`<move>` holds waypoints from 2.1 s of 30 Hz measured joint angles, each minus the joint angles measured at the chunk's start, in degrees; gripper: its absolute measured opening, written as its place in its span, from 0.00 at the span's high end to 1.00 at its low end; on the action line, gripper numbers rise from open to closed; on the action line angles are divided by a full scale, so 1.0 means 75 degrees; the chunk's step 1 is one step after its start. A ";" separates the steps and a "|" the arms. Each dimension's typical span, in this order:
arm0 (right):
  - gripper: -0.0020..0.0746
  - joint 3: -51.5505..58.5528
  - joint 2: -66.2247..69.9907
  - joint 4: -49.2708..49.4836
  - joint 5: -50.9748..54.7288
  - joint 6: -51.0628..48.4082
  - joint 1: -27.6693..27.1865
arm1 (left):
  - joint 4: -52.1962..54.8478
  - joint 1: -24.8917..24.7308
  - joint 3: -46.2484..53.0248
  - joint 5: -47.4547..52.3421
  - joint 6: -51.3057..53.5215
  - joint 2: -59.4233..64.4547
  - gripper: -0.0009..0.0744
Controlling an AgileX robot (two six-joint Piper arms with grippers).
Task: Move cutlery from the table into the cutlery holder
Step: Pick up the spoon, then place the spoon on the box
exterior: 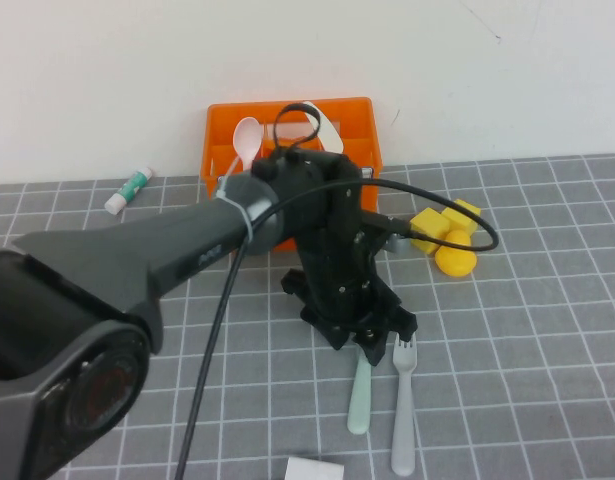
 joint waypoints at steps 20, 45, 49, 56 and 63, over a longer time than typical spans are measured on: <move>0.86 0.0000 0.0000 0.0000 0.0000 0.0000 0.0000 | 0.1426 -0.0705 -0.0176 0.0461 0.0273 0.0053 0.88; 0.86 0.0000 0.0000 0.0000 0.0000 0.0000 0.0000 | 0.2495 -0.0834 0.4725 -0.5138 -0.0196 -0.6070 0.88; 0.86 0.0000 0.0000 0.0000 0.0000 0.0000 0.0000 | 0.3439 -0.0626 0.5485 -0.6136 -0.1209 -0.6664 0.88; 0.86 0.0000 0.0000 0.0000 0.0000 0.0000 0.0000 | 0.3754 0.0792 0.5801 -0.7086 -0.2642 -0.6759 0.88; 0.86 0.0000 0.0000 0.0000 0.0000 0.0000 0.0000 | 0.3784 0.1825 0.5815 -0.9630 -0.3381 -0.6373 0.88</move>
